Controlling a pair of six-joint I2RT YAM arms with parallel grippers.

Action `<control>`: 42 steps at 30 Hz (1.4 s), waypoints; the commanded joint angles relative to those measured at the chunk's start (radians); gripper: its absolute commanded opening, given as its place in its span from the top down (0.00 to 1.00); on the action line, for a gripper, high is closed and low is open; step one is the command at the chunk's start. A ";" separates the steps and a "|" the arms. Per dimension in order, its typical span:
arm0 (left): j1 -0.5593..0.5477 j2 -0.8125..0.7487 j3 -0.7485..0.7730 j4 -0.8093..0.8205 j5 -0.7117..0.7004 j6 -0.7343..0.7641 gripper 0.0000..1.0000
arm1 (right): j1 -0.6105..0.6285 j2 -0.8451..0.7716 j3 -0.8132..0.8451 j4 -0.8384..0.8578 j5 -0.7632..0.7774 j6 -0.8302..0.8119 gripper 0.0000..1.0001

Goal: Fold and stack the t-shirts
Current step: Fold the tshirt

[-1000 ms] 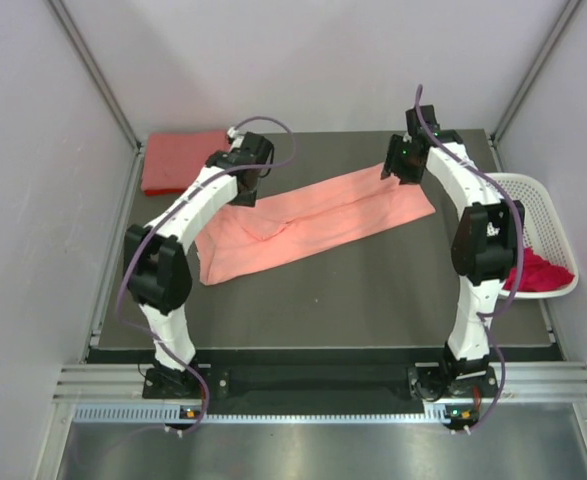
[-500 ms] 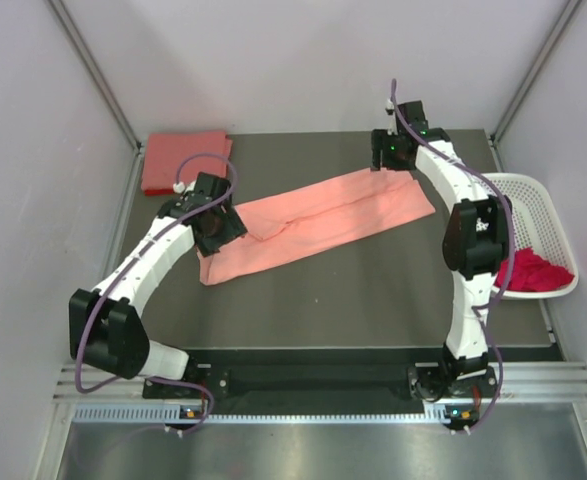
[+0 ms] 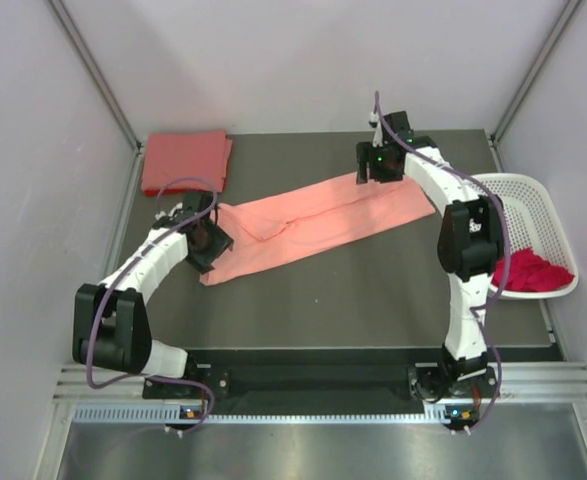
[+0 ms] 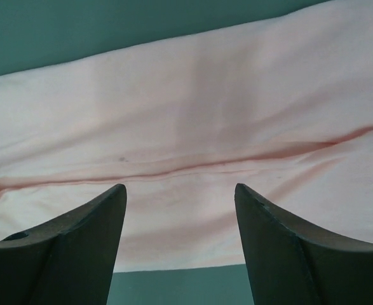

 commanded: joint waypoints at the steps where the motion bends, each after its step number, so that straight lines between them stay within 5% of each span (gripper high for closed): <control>1: 0.069 -0.008 -0.105 0.065 -0.002 -0.019 0.33 | 0.087 -0.084 -0.044 0.027 -0.085 0.073 0.32; 5: 0.110 0.013 -0.151 0.043 0.008 -0.027 0.33 | 0.178 -0.123 -0.127 0.119 -0.209 0.227 0.34; 9: 0.113 0.005 -0.170 0.006 -0.019 -0.024 0.32 | 0.271 -0.134 -0.276 0.422 -0.416 0.542 0.40; 13: 0.115 0.007 -0.142 -0.025 -0.028 0.010 0.33 | 0.343 -0.111 -0.344 0.552 -0.415 0.799 0.43; 25: 0.097 -0.024 -0.001 -0.037 0.043 0.143 0.37 | 0.436 -0.036 -0.368 0.609 -0.251 1.028 0.44; 42: 0.098 0.113 0.076 0.021 0.080 0.199 0.37 | 0.482 0.077 -0.333 0.620 -0.219 1.115 0.53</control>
